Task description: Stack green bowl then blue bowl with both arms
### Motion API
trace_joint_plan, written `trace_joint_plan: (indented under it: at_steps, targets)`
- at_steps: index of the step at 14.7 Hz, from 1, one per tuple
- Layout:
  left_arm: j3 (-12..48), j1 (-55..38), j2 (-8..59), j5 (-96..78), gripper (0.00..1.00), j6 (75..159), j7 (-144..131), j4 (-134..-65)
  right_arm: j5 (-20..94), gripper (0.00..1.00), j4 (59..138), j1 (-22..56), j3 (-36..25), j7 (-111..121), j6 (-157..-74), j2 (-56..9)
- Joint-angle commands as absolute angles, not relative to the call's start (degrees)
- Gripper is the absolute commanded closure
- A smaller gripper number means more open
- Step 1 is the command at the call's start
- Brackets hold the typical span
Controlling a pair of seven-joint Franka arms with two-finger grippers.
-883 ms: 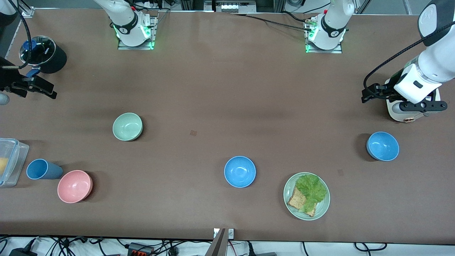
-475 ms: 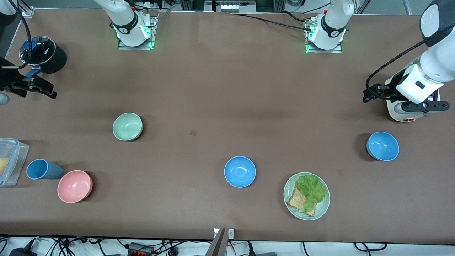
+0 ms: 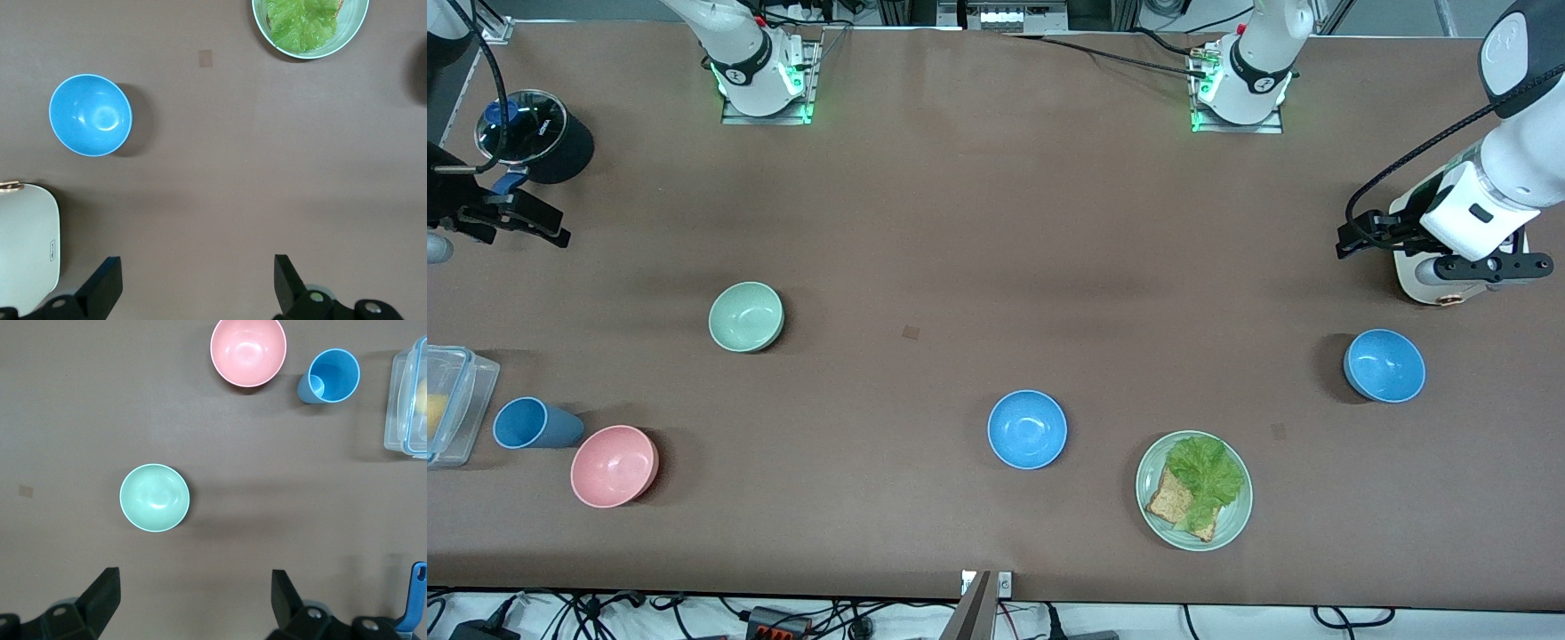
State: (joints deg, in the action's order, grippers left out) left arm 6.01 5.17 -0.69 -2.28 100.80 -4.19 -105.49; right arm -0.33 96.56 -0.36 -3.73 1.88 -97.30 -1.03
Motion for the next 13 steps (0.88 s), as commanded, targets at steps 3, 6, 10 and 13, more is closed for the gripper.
trace_joint_plan:
  at_steps: [3, 6, 10, 13]
  targets:
    - [5.98, 6.15, -0.70, -3.78, 0.00, 99.14, -4.05, -105.56, -1.32, 0.00, 98.00, -0.35, -3.52, 2.29, -99.14, -1.75]
    - [5.98, 8.25, 2.71, -3.34, 0.00, 99.58, -3.78, -104.25, -1.32, 0.00, 98.00, -0.35, -3.52, 2.29, -99.32, -2.37]
    - [5.98, 12.90, 17.27, -2.64, 0.00, 99.67, -2.99, -93.64, -1.23, 0.00, 98.70, -0.09, -3.52, 2.11, -102.38, -9.47]
    - [5.98, 15.03, 27.57, -2.29, 0.00, 99.75, 4.45, -84.13, -1.14, 0.00, 99.23, 1.41, -3.52, 1.14, -106.25, -15.54]
